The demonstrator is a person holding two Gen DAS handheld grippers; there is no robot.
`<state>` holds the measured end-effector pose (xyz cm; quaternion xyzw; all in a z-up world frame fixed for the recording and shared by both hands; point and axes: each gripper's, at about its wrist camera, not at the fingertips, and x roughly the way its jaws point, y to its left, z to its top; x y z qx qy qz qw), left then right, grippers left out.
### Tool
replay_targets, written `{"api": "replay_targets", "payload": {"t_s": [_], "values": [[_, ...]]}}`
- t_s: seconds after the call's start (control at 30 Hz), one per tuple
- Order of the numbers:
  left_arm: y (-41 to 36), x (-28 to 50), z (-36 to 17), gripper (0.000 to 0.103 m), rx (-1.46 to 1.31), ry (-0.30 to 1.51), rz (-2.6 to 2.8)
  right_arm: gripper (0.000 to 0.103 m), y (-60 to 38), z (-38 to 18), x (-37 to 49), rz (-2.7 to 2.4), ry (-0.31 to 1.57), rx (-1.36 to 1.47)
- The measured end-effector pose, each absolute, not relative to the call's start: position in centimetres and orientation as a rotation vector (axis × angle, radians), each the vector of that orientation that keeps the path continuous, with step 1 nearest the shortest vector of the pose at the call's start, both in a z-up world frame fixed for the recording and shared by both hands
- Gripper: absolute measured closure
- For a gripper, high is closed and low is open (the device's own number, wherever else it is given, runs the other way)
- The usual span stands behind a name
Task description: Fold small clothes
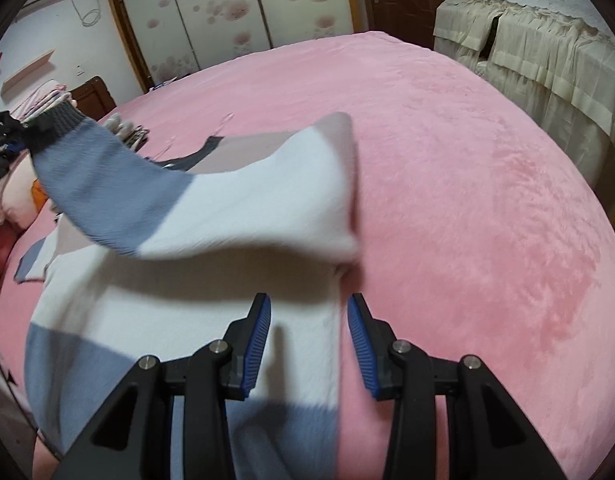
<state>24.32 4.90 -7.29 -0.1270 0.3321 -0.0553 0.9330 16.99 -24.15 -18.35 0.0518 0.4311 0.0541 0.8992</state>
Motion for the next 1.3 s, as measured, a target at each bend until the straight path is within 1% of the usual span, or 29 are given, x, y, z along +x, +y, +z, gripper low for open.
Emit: {"api": "replay_targets", "payload": {"t_s": [0.2,0.23,0.27,0.3,0.4,0.43,0.57,0.93,0.97,1.1,1.23,1.27,1.3], "values": [[5.7,26.7,-7.9,0.095,-0.222,0.653,-0.081,0.063,-24.3,-19.4,19.6,0.072,0.891,0.095],[5.8,26.9,-8.2,0.095,-0.222,0.648,-0.075,0.064,-24.4,-19.6,20.0,0.064,0.894,0.096],[6.1,27.2,-8.7,0.095,-0.225,0.642,-0.065,0.07,-24.5,-19.7,20.2,0.062,0.895,0.099],[6.4,27.4,-9.0,0.095,-0.228,0.642,-0.055,0.073,-24.5,-19.9,20.4,0.062,0.899,0.105],[7.8,28.1,-10.5,0.095,-0.242,0.644,-0.019,0.076,-24.8,-20.0,20.5,0.063,0.903,0.128],[8.4,28.2,-11.2,0.095,-0.249,0.646,0.0,0.078,-24.8,-20.0,20.5,0.065,0.899,0.124],[10.6,27.9,-14.0,0.095,-0.294,0.669,0.06,0.079,-24.0,-19.9,20.2,0.055,0.9,0.089],[14.1,26.7,-23.0,0.093,-0.332,0.833,0.164,0.081,-23.6,-20.7,20.1,0.035,0.933,0.071],[14.1,26.7,-23.4,0.092,-0.335,0.842,0.166,0.082,-23.6,-20.8,20.1,0.032,0.939,0.068],[15.0,26.5,-24.4,0.081,-0.382,0.857,0.172,0.081,-23.5,-20.9,20.3,0.028,0.951,0.062],[15.6,26.6,-24.3,0.075,-0.401,0.88,0.147,0.081,-23.6,-20.5,20.1,0.045,0.977,0.072],[15.7,26.7,-24.2,0.068,-0.397,0.885,0.139,0.081,-23.7,-20.2,19.8,0.065,0.988,0.085],[15.7,26.7,-24.0,0.058,-0.39,0.891,0.133,0.081,-23.7,-20.0,19.6,0.083,0.994,0.093]]}}
